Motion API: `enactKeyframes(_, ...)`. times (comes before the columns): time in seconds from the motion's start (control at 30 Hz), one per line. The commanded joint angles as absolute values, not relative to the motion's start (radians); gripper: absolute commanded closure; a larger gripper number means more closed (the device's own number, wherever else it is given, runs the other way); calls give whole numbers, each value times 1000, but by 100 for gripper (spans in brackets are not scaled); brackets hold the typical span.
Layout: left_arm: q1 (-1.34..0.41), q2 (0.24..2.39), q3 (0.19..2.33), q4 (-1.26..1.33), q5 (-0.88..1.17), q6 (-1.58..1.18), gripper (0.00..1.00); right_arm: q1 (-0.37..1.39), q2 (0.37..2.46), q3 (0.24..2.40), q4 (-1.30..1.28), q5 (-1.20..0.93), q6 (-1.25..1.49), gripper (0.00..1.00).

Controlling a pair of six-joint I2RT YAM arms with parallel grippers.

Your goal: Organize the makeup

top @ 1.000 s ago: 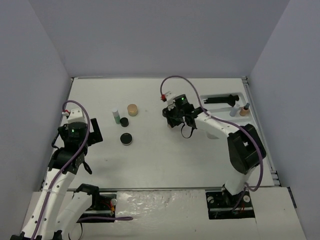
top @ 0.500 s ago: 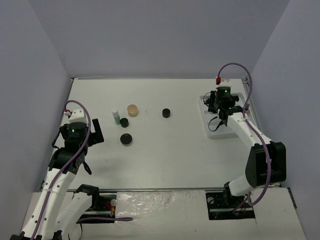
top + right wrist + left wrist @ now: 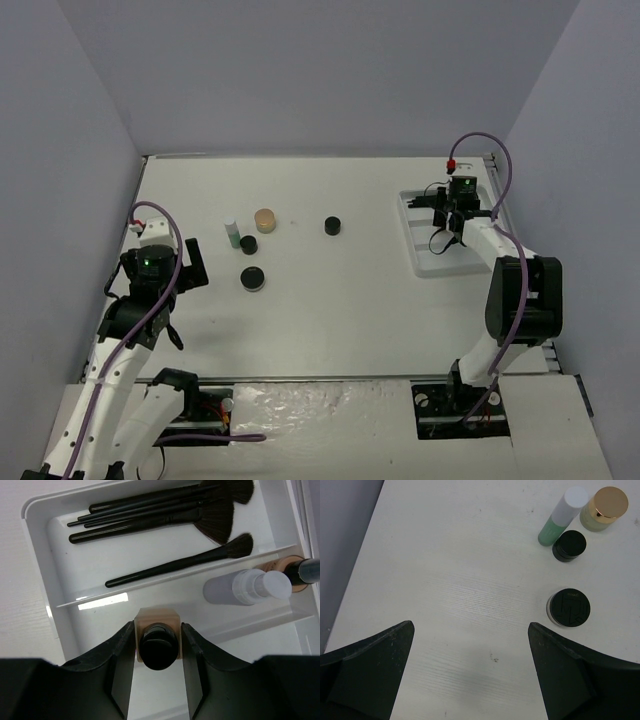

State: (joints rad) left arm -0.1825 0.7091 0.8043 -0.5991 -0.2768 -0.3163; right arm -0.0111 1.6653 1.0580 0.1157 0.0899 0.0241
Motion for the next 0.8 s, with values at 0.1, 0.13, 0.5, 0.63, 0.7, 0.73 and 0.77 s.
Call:
enactKeyframes(0.1, -175, 703, 822, -538, -277, -298, 3, -63, 1689, 1043, 298, -28, -67, 100)
enactKeyframes(0.13, -175, 703, 822, -537, -276, -297, 3, -67, 1696, 1043, 300, -32, -72, 100)
enactKeyframes(0.5, -175, 704, 823, -538, -278, -293, 3, -89, 1739, 1035, 301, -69, -85, 90)
enactKeyframes(0.63, -175, 703, 822, -538, -277, -293, 3, -89, 1739, 1040, 290, -57, -78, 62)
enactKeyframes(0.7, -175, 701, 822, -538, -275, -294, 3, -89, 1738, 1045, 280, -52, -76, 53)
enactKeyframes(0.73, -175, 700, 822, -538, -275, -293, 3, -90, 1735, 1050, 270, -50, -72, 49)
enactKeyframes(0.77, -175, 700, 822, -538, -274, -293, 3, -90, 1728, 1054, 262, -49, -67, 44)
